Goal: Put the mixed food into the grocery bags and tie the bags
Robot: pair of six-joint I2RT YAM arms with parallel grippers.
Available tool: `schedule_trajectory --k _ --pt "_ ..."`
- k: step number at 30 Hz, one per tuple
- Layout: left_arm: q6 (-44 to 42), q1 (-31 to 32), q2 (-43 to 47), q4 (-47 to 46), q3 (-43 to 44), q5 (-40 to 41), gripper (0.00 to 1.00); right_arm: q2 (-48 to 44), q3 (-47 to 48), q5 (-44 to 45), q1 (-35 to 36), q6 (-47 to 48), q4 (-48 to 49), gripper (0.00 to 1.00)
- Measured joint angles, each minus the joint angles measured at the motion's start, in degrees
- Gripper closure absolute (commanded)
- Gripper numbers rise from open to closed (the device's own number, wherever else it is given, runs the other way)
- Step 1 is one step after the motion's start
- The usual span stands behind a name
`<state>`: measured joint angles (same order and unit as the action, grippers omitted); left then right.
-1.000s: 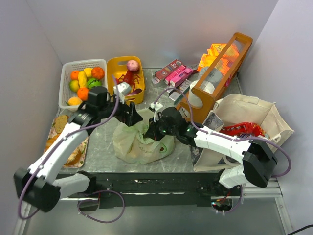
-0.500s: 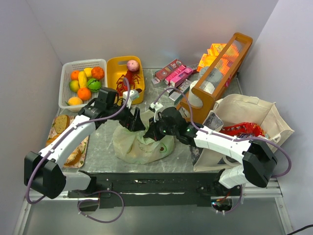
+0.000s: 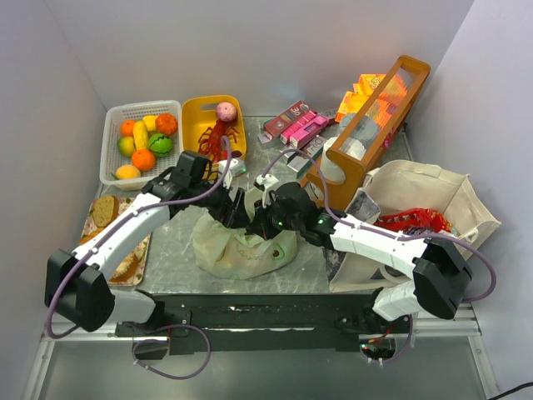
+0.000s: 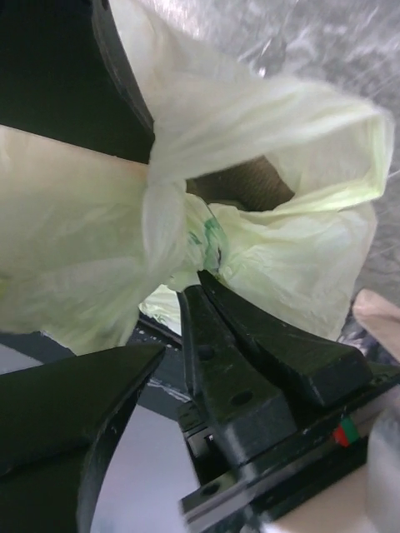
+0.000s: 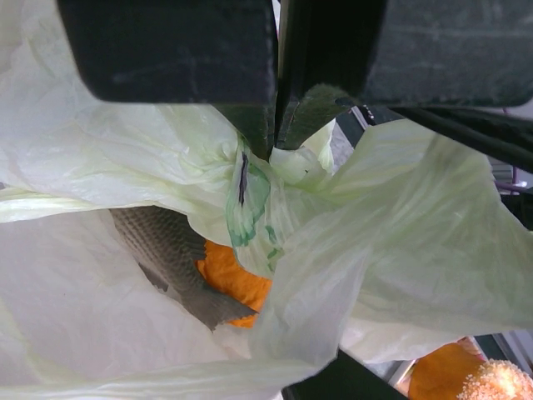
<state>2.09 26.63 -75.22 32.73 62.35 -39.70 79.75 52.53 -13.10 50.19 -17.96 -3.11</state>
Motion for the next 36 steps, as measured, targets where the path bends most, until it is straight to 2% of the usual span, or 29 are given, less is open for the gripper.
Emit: schedule_trajectory --k 1,3,4,7,9,12,13,14,16,17,20,24,29,32,36 --pt "-0.04 0.46 -0.66 0.37 0.33 0.07 0.31 0.00 0.00 0.00 -0.09 0.00 -0.02 1.00" --pt "-0.76 1.16 -2.12 1.07 0.85 0.31 0.43 0.00 0.00 0.00 -0.13 0.00 -0.04 1.00" --pt "-1.01 1.38 -2.60 1.36 1.01 0.50 0.54 0.00 0.00 0.00 -0.15 0.00 -0.04 1.00" --pt "-2.08 1.88 -4.04 2.34 1.22 1.29 0.70 0.00 0.00 0.00 -0.20 0.00 -0.04 1.00" --pt "-2.54 2.01 -4.33 2.58 1.31 1.79 0.73 0.00 0.00 0.02 -0.20 0.00 -0.04 1.00" --pt "-2.78 2.12 -4.33 2.51 1.51 2.43 0.84 -0.11 0.00 0.20 -0.20 0.02 -0.07 1.00" --pt "-2.78 2.12 -4.33 2.38 1.53 2.60 0.93 -0.17 0.00 0.28 -0.20 0.09 -0.09 0.95" --pt "-2.78 2.14 -4.33 2.32 1.53 2.95 0.97 -0.24 0.00 0.37 -0.20 0.26 -0.13 0.82" --pt "-2.71 2.23 -4.22 2.27 1.53 3.76 0.99 -0.57 -0.02 0.37 -0.22 0.57 -0.55 0.62" --pt "-2.82 2.23 -4.11 2.27 1.53 4.26 0.99 -0.96 -0.04 0.17 -0.22 0.96 -0.87 0.41" --pt "-2.93 2.23 -3.37 2.16 1.53 5.95 0.99 -3.67 -0.07 -0.66 -0.22 2.38 -2.14 0.30" --pt "-2.95 2.23 -0.55 0.72 0.85 7.80 0.99 -10.82 0.22 -3.58 -0.22 5.35 -4.83 0.33" --pt "-2.99 2.84 4.66 -1.86 -2.25 9.18 0.99 -16.26 5.64 -6.56 -2.49 6.56 -7.65 0.53" --pt "-3.02 3.82 6.34 -2.93 -3.78 10.10 0.99 -14.62 9.27 -8.07 -6.16 7.17 -8.17 0.60" --pt "-3.13 5.75 7.82 -4.26 -5.81 12.39 0.99 -6.56 15.63 -9.38 -9.38 9.01 -10.54 0.67"
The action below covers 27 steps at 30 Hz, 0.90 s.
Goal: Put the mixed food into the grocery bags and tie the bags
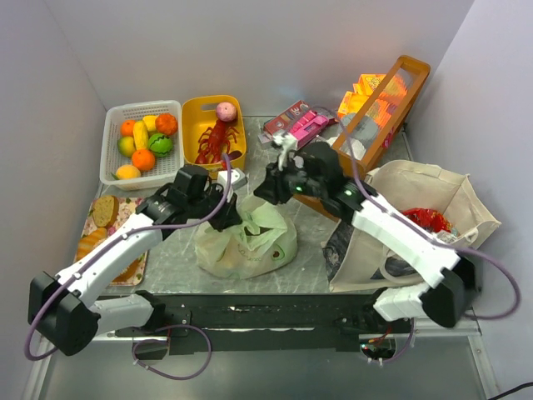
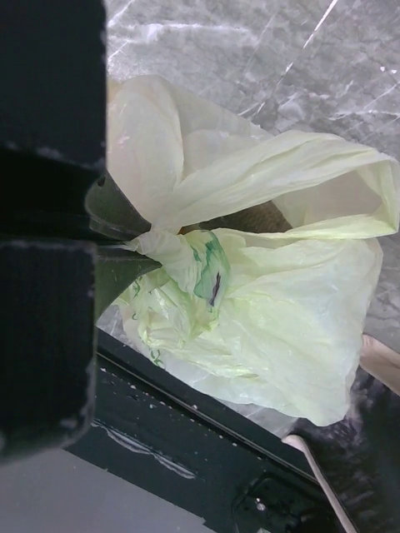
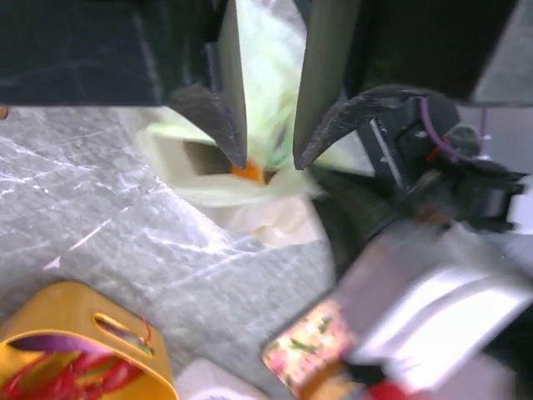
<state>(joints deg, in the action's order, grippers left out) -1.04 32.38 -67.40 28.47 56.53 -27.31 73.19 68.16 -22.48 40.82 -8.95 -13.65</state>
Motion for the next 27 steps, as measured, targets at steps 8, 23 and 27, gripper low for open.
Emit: schedule_trajectory --k 8,23,27 --pt "0.11 3.21 4.87 -3.43 -3.67 7.80 0.99 12.37 3.87 -2.67 -0.31 3.13 -6.47 0.70" --pt "0.39 12.04 6.88 -6.54 -6.84 23.80 0.99 25.07 7.85 -12.59 -1.03 7.89 -5.70 0.52" --pt "1.57 16.59 5.84 -6.38 -7.28 33.03 0.99 27.17 8.00 -18.71 -3.02 12.22 -7.02 0.43"
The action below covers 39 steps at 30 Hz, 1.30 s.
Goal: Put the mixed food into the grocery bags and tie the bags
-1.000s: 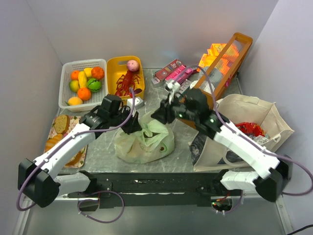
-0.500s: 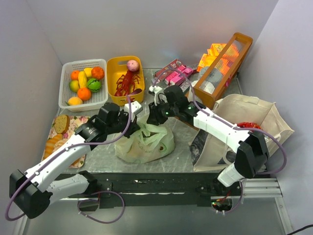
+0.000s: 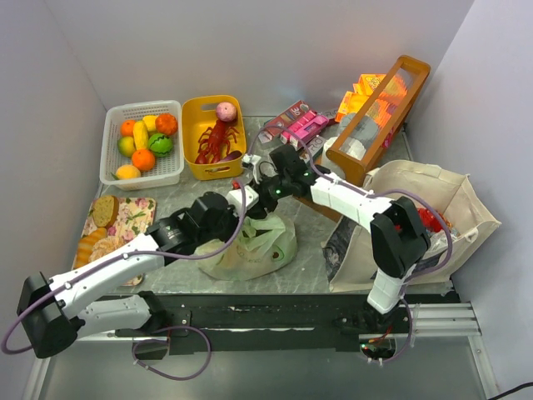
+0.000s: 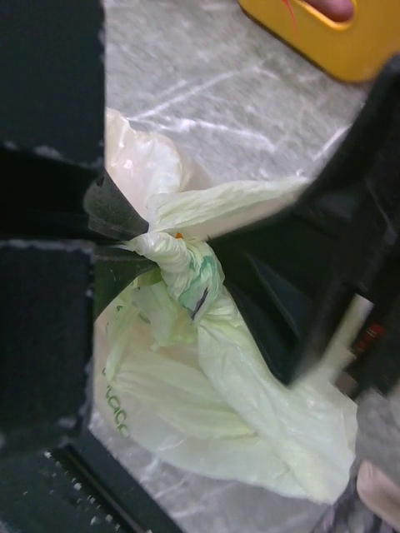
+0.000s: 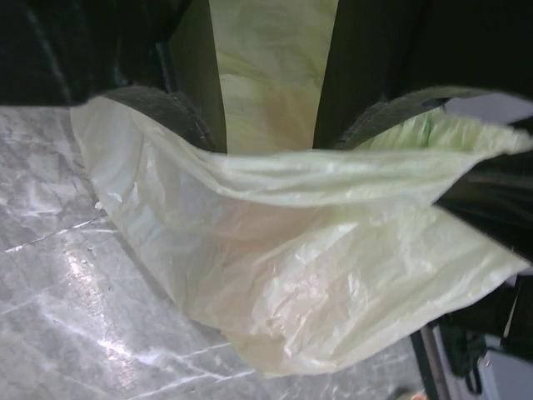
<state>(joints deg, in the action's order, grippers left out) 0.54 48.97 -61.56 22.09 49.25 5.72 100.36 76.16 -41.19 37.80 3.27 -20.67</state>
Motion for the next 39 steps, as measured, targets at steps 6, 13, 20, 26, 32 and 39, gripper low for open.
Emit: schedule_trajectory --k 6,13,20,26,32,39 --pt "2.27 4.31 0.02 -1.42 -1.20 10.23 0.99 2.86 5.14 -8.33 -1.53 10.49 -7.13 0.42" --pt "3.15 5.20 3.48 -4.52 -4.24 13.16 0.99 4.98 5.90 -13.53 -1.27 18.08 -10.80 0.50" --pt "3.06 5.25 5.20 -4.63 -4.46 9.51 0.99 4.98 4.31 -8.44 -0.20 10.14 -3.98 0.57" --pt "2.67 6.29 5.20 -3.96 -4.46 9.38 0.99 5.22 6.43 -5.86 1.36 7.26 -4.02 0.60" --pt "1.97 6.91 5.20 -3.28 -4.46 10.36 0.99 5.97 8.59 -11.06 3.56 13.57 -7.56 0.61" --pt "2.08 7.26 5.27 -1.16 -4.24 10.73 0.99 5.20 7.80 -12.50 3.89 15.80 -9.55 0.64"
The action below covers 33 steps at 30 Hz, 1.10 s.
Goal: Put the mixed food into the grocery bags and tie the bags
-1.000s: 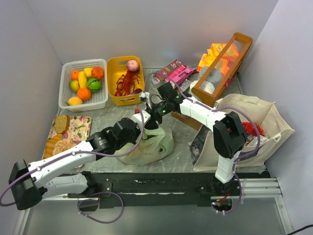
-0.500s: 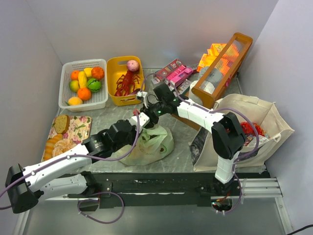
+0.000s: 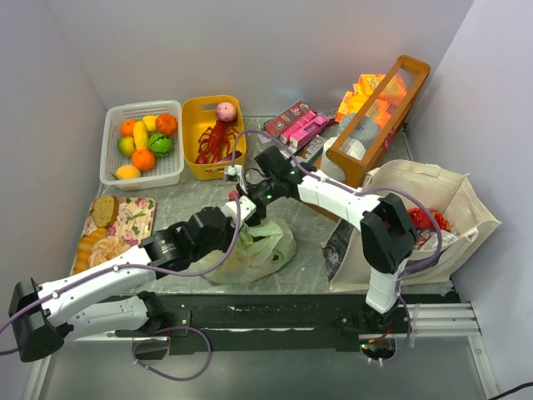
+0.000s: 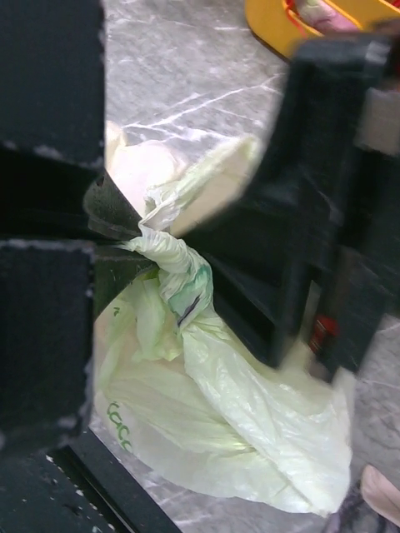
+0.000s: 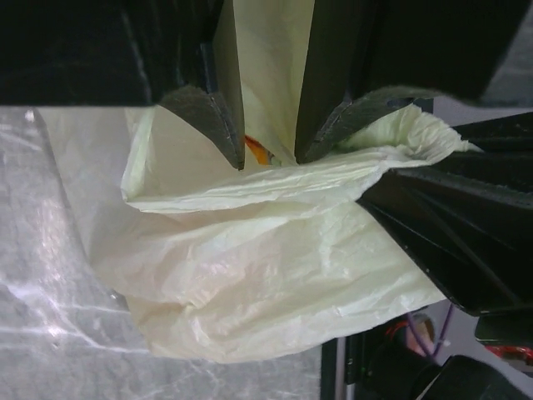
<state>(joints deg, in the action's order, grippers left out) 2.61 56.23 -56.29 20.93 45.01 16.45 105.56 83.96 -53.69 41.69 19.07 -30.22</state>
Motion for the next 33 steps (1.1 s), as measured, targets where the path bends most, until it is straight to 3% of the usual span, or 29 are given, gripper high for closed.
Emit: schedule_trajectory --k 8,16,25,33 --pt "0.09 0.00 6.78 2.80 -1.25 0.44 0.99 -12.20 -6.84 7.61 -4.26 -10.82 4.35 0.66" --pt "-3.87 0.00 8.66 4.15 -1.73 -2.29 0.99 -21.22 -7.19 7.91 -5.73 -16.52 10.32 0.78" --pt "-13.64 0.00 9.57 2.47 -2.47 -7.02 0.99 -16.52 -7.93 4.57 -4.63 -18.23 10.91 0.79" --pt "-16.55 0.00 6.38 2.45 -2.27 -8.31 0.99 -7.23 -5.75 4.13 -1.53 -18.36 10.29 0.80"
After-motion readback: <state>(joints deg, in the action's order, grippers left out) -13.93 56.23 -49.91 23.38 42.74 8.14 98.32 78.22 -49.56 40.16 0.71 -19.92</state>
